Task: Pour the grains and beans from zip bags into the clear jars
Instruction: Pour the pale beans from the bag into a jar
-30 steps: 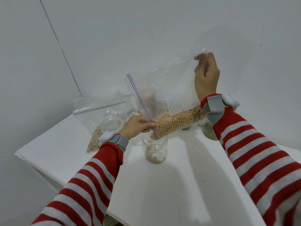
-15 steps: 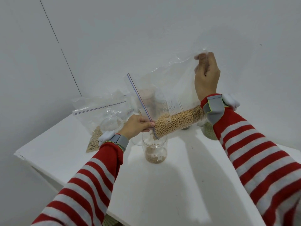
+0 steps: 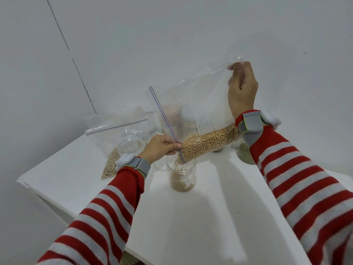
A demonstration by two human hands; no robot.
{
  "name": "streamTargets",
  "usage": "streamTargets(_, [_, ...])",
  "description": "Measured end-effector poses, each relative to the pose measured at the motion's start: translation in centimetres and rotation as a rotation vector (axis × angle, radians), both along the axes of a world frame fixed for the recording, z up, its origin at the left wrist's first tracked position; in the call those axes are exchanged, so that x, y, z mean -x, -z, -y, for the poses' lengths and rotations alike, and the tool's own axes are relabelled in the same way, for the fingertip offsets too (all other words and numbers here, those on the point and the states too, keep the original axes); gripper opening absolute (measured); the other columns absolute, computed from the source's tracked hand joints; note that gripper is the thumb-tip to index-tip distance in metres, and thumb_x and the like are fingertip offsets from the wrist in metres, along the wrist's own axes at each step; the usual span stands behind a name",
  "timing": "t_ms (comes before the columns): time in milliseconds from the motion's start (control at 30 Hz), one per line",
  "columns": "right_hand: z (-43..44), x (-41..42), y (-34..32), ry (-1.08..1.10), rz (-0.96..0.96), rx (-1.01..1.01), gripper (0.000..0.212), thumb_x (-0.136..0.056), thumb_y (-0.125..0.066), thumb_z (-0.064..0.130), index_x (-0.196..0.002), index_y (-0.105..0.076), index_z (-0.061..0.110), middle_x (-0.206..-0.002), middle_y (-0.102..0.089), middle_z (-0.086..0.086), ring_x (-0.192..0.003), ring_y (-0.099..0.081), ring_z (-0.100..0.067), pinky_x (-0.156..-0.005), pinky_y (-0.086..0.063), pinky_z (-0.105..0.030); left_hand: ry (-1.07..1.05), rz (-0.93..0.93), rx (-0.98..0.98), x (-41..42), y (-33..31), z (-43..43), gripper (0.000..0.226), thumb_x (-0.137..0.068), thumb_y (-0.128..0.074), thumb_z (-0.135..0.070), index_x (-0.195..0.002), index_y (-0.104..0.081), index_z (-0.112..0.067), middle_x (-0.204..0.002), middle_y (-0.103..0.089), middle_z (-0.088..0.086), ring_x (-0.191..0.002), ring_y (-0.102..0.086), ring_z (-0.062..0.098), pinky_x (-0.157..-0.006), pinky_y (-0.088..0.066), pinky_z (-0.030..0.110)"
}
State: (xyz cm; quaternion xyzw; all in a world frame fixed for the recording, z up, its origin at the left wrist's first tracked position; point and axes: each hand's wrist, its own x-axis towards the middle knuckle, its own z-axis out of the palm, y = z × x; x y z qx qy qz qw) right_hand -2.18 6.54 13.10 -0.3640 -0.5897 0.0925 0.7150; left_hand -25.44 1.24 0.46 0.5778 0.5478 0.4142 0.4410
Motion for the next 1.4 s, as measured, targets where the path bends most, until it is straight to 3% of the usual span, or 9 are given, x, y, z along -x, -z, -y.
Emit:
streamTargets(167, [-0.01, 0.00, -0.09, 0.002, 0.002, -0.010, 0.022, -0.105, -0.038, 0.031, -0.093, -0.055, 0.021, -0.071, -0.055, -0.025, -0.058, -0.048, -0.037, -0.052, -0.042, -0.043, 0.003, -0.009, 0.003, 0.17, 0.00, -0.06, 0.017, -0.085, -0.071, -0.006, -0.101, -0.073, -0.002, -0.078, -0.075, 0.002, -0.077, -0.072, 0.007, -0.075, -0.058, 0.020])
streamTargets(367, [0.19, 0.12, -0.26, 0.009, 0.007, -0.020, 0.020, -0.105, -0.038, 0.032, -0.090, -0.052, 0.030, -0.072, -0.056, -0.025, -0.057, -0.048, -0.037, -0.051, -0.042, -0.043, 0.010, -0.068, -0.035, 0.21, 0.05, 0.08, 0.007, -0.085, -0.073, -0.012, -0.090, -0.075, -0.016, -0.073, -0.074, -0.005, -0.074, -0.070, 0.005, -0.073, -0.057, 0.020])
streamTargets(533, [0.24, 0.08, -0.20, -0.007, 0.011, -0.006, 0.022, -0.105, -0.038, 0.032, -0.093, -0.054, 0.022, -0.065, -0.050, -0.019, -0.053, -0.045, -0.032, -0.050, -0.039, -0.042, -0.027, -0.244, -0.135, 0.37, 0.17, -0.06, 0.009, -0.081, -0.078, -0.024, -0.085, -0.077, -0.017, -0.066, -0.067, -0.006, -0.068, -0.061, 0.007, -0.067, -0.051, 0.021])
streamTargets(733, [0.16, 0.13, -0.39, -0.007, 0.009, -0.019, 0.021, -0.104, -0.039, 0.031, -0.092, -0.054, 0.022, -0.068, -0.054, -0.022, -0.055, -0.047, -0.035, -0.050, -0.040, -0.042, -0.021, -0.258, -0.131, 0.65, 0.08, -0.20, 0.005, -0.080, -0.079, -0.025, -0.082, -0.077, -0.020, -0.067, -0.067, -0.003, -0.066, -0.059, 0.005, -0.066, -0.050, 0.020])
streamTargets(933, [0.29, 0.27, -0.54, 0.026, 0.013, -0.041, 0.020, -0.104, -0.039, 0.033, -0.088, -0.051, 0.035, -0.077, -0.059, -0.025, -0.057, -0.048, -0.037, -0.051, -0.042, -0.042, -0.013, -0.256, -0.138, 0.62, 0.08, -0.23, 0.007, -0.080, -0.078, -0.023, -0.085, -0.078, -0.018, -0.068, -0.068, -0.004, -0.063, -0.058, 0.000, -0.064, -0.049, 0.018])
streamTargets(1067, [0.26, 0.32, -0.60, 0.018, 0.005, -0.018, 0.020, -0.104, -0.039, 0.034, -0.089, -0.052, 0.030, -0.068, -0.053, -0.023, -0.055, -0.045, -0.036, -0.051, -0.040, -0.043, -0.008, -0.248, -0.143, 0.66, 0.04, -0.27, 0.004, -0.080, -0.079, -0.024, -0.083, -0.077, -0.021, -0.069, -0.067, -0.001, -0.063, -0.058, 0.002, -0.067, -0.049, 0.022])
streamTargets(1200, [0.24, 0.34, -0.61, 0.007, 0.000, -0.014, 0.021, -0.103, -0.039, 0.035, -0.090, -0.053, 0.027, -0.063, -0.049, -0.007, -0.053, -0.044, -0.030, -0.051, -0.040, -0.042, -0.002, -0.236, -0.146, 0.66, -0.01, -0.18, 0.003, -0.080, -0.079, -0.023, -0.080, -0.076, -0.024, -0.068, -0.068, -0.001, -0.063, -0.058, 0.002, -0.068, -0.050, 0.024])
streamTargets(1400, [0.10, 0.46, -0.58, -0.001, 0.008, -0.034, 0.022, -0.104, -0.040, 0.031, -0.092, -0.055, 0.021, -0.069, -0.055, -0.024, -0.057, -0.048, -0.040, -0.051, -0.042, -0.045, -0.002, -0.239, -0.131, 0.56, -0.04, -0.08, 0.007, -0.080, -0.078, -0.024, -0.085, -0.077, -0.018, -0.069, -0.067, -0.002, -0.067, -0.059, 0.005, -0.068, -0.050, 0.023])
